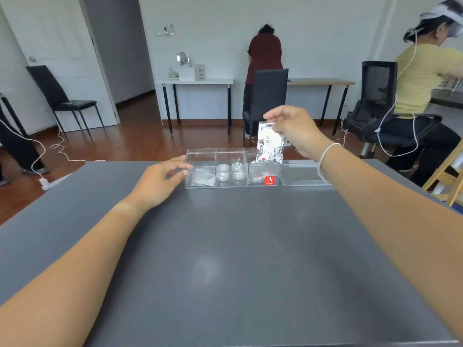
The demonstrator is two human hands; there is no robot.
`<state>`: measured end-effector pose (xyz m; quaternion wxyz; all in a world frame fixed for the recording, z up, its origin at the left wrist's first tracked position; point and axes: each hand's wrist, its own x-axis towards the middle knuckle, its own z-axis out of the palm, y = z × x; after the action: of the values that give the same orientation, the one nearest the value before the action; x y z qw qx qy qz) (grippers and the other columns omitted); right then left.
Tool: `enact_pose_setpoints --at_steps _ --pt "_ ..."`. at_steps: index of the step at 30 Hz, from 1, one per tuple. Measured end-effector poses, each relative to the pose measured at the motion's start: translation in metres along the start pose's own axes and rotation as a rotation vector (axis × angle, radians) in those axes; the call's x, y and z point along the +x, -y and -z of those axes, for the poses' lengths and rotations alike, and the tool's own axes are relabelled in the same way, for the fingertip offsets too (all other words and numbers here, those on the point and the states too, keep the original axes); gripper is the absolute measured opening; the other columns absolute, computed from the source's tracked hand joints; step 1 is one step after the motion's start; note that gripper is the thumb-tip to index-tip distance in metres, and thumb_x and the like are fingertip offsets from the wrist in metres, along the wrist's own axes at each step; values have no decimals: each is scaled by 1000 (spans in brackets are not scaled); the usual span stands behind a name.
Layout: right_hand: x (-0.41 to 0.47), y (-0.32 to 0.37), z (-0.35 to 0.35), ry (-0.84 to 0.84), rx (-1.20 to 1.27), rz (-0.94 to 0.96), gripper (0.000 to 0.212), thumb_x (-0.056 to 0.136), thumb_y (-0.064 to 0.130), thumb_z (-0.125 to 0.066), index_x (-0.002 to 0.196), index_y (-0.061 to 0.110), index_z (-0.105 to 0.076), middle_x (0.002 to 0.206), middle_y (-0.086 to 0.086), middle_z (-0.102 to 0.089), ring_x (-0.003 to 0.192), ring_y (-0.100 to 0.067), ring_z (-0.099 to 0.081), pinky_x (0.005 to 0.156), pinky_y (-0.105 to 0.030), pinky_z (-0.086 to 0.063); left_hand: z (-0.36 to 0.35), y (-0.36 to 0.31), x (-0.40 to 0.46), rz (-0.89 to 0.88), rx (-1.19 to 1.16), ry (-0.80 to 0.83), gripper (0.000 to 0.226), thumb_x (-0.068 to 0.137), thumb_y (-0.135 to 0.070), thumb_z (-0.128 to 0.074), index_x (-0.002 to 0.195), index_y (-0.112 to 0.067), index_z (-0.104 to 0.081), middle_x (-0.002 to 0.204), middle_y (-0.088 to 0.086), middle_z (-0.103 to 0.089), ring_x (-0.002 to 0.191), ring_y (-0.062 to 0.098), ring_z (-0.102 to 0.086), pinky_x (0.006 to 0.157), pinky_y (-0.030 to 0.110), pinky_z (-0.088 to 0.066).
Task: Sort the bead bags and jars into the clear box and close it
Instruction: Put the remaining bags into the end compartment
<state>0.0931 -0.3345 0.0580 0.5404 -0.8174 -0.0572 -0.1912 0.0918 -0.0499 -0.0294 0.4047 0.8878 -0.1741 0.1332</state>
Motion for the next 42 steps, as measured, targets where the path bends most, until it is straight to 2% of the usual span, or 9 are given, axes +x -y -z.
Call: enact_pose_setpoints --at_steps 7,11,16,25,28,30,33,38,42 --pt "15 -18 -23 -16 -39 -37 32 80 -13 -48 99 5 -65 83 4 -58 73 -3 -53 60 -10 -41 4 4 2 -25 -10 19 18 89 -20 -55 95 -33 -65 139 -3 -48 109 5 -52 95 19 -29" --pt "12 -35 -31 52 -113 -61 28 80 -9 -51 95 8 -66 79 7 -60 62 -4 -51 46 -8 -40 6 5 3 -34 -11 17 19 89 -20 -55 92 -36 -64 138 -4 -49 119 4 -47 101 21 -28" --pt "8 -45 -37 81 -236 1 20 84 5 -56 78 22 -64 90 2 -63 85 -13 -57 78 -24 -47 7 5 3 -38 -7 12 19 89 -19 -55 91 -37 -64 137 -5 -50 117 3 -48 102 21 -28" --pt "-9 -56 -17 13 -345 81 20 86 8 -54 94 18 -70 118 -2 -64 104 -14 -53 92 -22 -37 8 0 -1 -21 70 -14 21 89 -22 -55 105 -30 -64 140 -4 -47 124 11 -46 103 20 -25" --pt "-20 -63 6 -28 -351 86 20 84 7 -55 94 18 -70 115 -3 -65 102 -14 -55 91 -20 -35 7 -10 -3 -30 157 -60 28 88 -24 -55 115 -30 -61 141 -4 -45 131 18 -38 111 33 -25" --pt "-30 -69 26 -66 -362 76 20 84 8 -56 92 19 -70 112 -3 -66 100 -16 -55 88 -20 -37 3 -25 -4 -84 201 -110 29 88 -25 -55 117 -29 -60 138 -3 -48 128 25 -38 110 38 -27" --pt "-45 -82 60 -98 -409 37 19 84 9 -55 89 19 -70 112 -4 -66 106 -20 -55 93 -26 -38 -13 -56 -6 -221 253 -145 28 88 -25 -54 115 -27 -61 130 -2 -54 116 25 -42 99 30 -29" --pt "-66 -110 110 -125 -564 -29 19 83 8 -55 92 16 -70 115 -7 -65 111 -24 -54 97 -28 -36 -63 -107 -10 -456 354 -58 25 88 -23 -55 111 -21 -65 114 0 -66 103 26 -48 86 31 -36" --pt "-76 -121 133 -101 -717 -50 21 81 11 -59 99 13 -70 116 -13 -64 111 -29 -54 99 -35 -37 -106 -137 -4 -510 472 43 29 90 -26 -48 115 -22 -61 114 0 -65 104 27 -48 83 32 -40"
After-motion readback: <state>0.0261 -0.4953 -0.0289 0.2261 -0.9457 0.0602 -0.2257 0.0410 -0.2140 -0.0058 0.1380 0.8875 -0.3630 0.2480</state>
